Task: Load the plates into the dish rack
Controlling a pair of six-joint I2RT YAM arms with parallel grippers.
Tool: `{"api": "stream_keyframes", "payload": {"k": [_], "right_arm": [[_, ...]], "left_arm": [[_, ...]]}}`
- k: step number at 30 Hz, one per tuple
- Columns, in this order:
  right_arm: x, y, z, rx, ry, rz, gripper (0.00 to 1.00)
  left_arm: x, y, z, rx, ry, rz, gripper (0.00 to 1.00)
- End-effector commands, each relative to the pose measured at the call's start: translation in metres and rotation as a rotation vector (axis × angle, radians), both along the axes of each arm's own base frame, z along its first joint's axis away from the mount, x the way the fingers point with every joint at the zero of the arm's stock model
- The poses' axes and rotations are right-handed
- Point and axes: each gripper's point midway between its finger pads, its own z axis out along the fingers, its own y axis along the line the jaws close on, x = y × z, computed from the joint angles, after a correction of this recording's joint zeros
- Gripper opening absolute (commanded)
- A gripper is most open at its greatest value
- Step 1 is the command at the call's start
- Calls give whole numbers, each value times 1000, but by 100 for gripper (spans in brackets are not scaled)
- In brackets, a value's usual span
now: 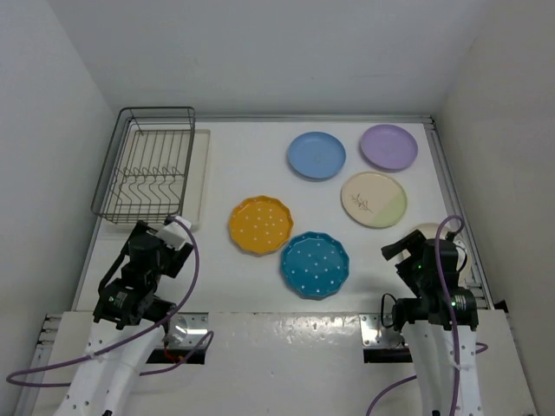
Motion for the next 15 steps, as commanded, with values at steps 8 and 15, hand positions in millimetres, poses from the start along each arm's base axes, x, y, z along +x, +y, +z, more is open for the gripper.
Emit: {"api": "stream_keyframes", "payload": {"k": [8, 15], "right_arm": [[7, 4, 25, -65, 155, 165, 100], [91, -27, 87, -252, 124, 244, 100]], "left_arm": [[8, -16, 30, 18, 5, -140, 100], [38, -48, 77, -19, 205, -270, 100]]}}
